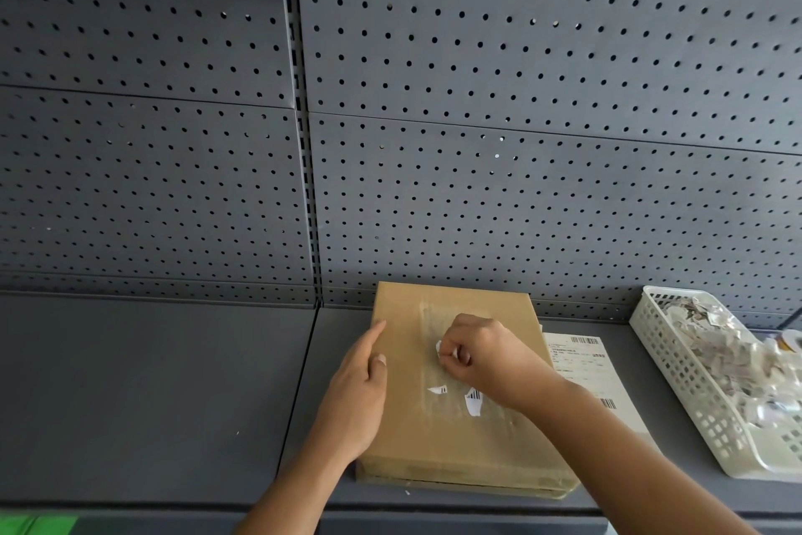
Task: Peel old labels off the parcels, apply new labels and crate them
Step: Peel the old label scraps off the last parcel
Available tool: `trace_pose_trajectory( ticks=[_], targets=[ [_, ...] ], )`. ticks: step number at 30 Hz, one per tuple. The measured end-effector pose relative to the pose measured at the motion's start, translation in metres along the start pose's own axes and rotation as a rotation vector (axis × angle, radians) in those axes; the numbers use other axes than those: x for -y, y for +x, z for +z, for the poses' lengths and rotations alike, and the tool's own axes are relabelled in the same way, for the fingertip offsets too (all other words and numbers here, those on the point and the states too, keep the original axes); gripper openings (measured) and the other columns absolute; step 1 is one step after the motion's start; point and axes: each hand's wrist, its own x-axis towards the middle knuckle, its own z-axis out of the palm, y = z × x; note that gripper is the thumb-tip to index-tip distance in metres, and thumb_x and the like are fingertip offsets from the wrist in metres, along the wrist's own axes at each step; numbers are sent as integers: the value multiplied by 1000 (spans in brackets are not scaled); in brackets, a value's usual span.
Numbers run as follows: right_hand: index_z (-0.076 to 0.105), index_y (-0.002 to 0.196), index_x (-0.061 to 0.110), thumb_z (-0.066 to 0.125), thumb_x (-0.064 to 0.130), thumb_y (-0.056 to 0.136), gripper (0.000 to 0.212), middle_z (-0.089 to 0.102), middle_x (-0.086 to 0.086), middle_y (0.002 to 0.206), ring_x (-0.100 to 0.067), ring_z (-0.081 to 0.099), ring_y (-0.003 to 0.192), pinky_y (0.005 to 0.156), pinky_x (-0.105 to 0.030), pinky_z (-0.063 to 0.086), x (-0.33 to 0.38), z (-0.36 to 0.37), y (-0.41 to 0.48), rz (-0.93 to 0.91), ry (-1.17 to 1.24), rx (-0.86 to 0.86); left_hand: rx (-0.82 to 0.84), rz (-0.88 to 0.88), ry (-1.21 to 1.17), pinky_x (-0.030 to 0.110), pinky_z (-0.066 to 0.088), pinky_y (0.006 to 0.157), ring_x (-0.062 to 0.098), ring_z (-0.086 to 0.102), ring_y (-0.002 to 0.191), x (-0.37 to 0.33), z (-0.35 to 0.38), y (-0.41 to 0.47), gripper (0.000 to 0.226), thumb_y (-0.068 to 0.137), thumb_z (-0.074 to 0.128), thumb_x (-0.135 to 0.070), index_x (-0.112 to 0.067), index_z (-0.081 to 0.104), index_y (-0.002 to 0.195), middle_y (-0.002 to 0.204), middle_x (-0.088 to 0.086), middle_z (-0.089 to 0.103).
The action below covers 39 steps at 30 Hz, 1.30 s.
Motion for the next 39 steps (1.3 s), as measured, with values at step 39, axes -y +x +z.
trace_pose_trajectory(
  ticks=[39],
  targets=[
    [55,90,15,50,12,100,12,69,-10,71,-10,60,53,56,-23,52,4,-11,5,377,484,-210,3,8,13,20,23,112,0,28,145,0,-2,-1,47,109,31,-31,-49,29,152,159,-23,29]
  ],
)
